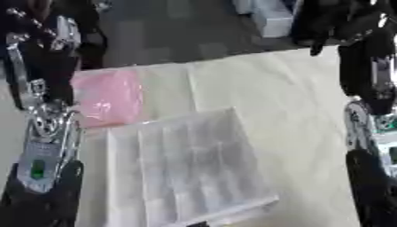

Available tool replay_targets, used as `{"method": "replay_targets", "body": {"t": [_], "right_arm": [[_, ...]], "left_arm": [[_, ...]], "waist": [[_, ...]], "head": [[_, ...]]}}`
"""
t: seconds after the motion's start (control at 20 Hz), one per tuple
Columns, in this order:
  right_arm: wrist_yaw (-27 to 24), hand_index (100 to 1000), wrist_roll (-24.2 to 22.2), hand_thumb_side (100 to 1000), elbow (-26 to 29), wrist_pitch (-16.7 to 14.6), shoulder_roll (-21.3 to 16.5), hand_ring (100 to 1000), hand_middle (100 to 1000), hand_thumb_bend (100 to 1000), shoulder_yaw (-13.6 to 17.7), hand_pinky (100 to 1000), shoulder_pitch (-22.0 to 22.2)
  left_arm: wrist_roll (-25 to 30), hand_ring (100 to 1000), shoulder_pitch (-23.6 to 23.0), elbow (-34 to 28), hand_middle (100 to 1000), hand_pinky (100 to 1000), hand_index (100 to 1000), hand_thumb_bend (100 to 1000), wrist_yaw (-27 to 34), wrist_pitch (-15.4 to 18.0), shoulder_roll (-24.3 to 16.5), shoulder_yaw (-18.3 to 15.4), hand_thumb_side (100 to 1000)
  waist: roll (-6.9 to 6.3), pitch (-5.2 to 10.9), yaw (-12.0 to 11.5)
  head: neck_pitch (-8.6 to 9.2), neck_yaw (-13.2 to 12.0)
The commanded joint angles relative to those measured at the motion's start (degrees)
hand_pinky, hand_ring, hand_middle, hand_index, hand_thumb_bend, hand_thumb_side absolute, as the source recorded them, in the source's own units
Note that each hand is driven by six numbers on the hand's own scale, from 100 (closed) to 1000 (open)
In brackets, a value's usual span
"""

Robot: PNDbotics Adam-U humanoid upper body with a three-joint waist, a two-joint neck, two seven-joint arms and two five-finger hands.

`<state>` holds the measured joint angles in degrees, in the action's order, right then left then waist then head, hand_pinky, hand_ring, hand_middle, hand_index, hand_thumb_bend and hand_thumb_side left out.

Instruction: Pick up objects on the table and place them in the box.

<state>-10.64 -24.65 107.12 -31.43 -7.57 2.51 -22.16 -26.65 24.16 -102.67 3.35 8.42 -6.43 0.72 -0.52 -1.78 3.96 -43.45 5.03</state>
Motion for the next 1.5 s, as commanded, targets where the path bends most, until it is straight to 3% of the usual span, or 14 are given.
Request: {"method": "replay_targets", "body": {"t": [0.05,0.1,0.15,0.2,0.45,0.55,0.6,0.65,0.7,0.75,0.85,0.9,1.1,1.5], "right_arm": [[-0.4,592,-0.1,635,0.9,0.1,0.1,604,793,100,0.2,351,-0.2],[-0.4,592,-0.1,635,0.9,0.1,0.1,605,793,100,0.2,351,-0.2],[-0.4,592,0.0,635,0.9,0.1,0.1,605,793,100,0.2,351,-0.2],[-0.4,592,0.0,635,0.9,0.1,0.1,605,793,100,0.2,351,-0.2],[-0.4,593,0.0,635,0.9,0.1,0.1,605,793,100,0.2,351,-0.2],[-0.4,592,0.0,635,0.9,0.2,0.1,604,793,100,0.2,351,-0.2],[-0.4,592,0.0,635,0.9,0.2,0.1,604,793,100,0.2,350,-0.2],[-0.4,592,0.0,635,0.9,0.2,0.1,604,793,100,0.2,350,-0.2],[-0.4,592,-0.1,635,0.9,0.2,0.1,604,793,100,0.2,350,-0.2],[-0.4,594,-0.1,635,0.9,0.2,0.1,605,793,100,0.2,351,-0.2],[-0.4,605,-0.1,636,0.9,0.2,0.1,605,794,100,0.2,351,-0.2],[-0.5,607,-0.1,638,0.9,0.1,0.1,606,795,100,0.2,352,-0.2],[-0.5,618,0.0,642,0.8,0.0,0.1,608,795,100,0.2,354,-0.3],[-0.5,607,-0.5,638,0.7,-0.4,-0.2,605,795,100,-0.1,350,-1.1]], "left_arm": [[-0.8,701,0.5,-0.9,673,563,547,100,0.5,0.5,-0.2,-0.3,546],[-0.8,551,0.5,-1.0,537,391,444,100,0.4,0.7,-0.3,-0.2,574],[-0.5,565,0.6,-1.3,551,405,454,100,0.0,1.0,-0.3,-0.1,574],[-0.2,466,0.6,-1.6,457,299,376,100,-0.5,1.4,-0.4,0.0,609],[1.4,450,0.5,-2.2,461,293,387,100,-2.3,2.4,-0.1,0.3,563],[1.2,586,0.4,-1.8,627,434,532,100,-1.3,2.3,-0.2,0.3,455],[1.3,703,0.5,-1.8,750,562,650,100,-1.0,2.3,-0.2,0.3,302],[2.5,789,0.5,-1.9,834,679,745,100,-0.8,2.8,-0.3,0.7,314],[3.8,912,0.5,-1.8,949,868,906,267,-0.6,3.2,-0.3,0.8,437],[6.6,978,0.5,-1.8,1000,969,978,341,-0.6,3.9,-0.5,1.4,496],[13.1,1000,0.5,-1.3,1000,1000,1000,232,-0.6,5.1,-0.6,1.8,811],[15.7,1000,0.5,-1.1,1000,1000,1000,239,-0.4,5.6,-0.7,1.7,861],[23.6,1000,0.7,-0.7,1000,1000,1000,234,-1.9,7.7,-1.4,1.2,912],[24.0,1000,2.3,0.1,1000,1000,1000,190,-3.8,8.1,-2.5,0.7,890]], "waist": [[0.01,0.78,0.0],[0.02,0.79,0.0],[0.03,0.80,0.0],[0.03,0.82,0.0],[0.04,0.89,0.1],[0.02,0.88,0.1],[0.01,0.87,0.1],[0.00,0.85,0.1],[-0.01,0.84,0.1],[-0.01,0.81,0.1],[-0.01,0.80,0.1],[0.00,0.80,0.1],[0.02,0.88,0.1],[-0.07,-0.01,0.1]], "head": [[0.76,0.2],[0.74,0.2],[0.73,0.2],[0.73,0.2],[0.81,0.1],[0.83,0.1],[0.82,0.1],[0.80,0.1],[0.78,0.1],[0.76,0.0],[0.66,0.0],[0.58,0.0],[-0.46,-0.6],[-0.67,-3.4]]}}
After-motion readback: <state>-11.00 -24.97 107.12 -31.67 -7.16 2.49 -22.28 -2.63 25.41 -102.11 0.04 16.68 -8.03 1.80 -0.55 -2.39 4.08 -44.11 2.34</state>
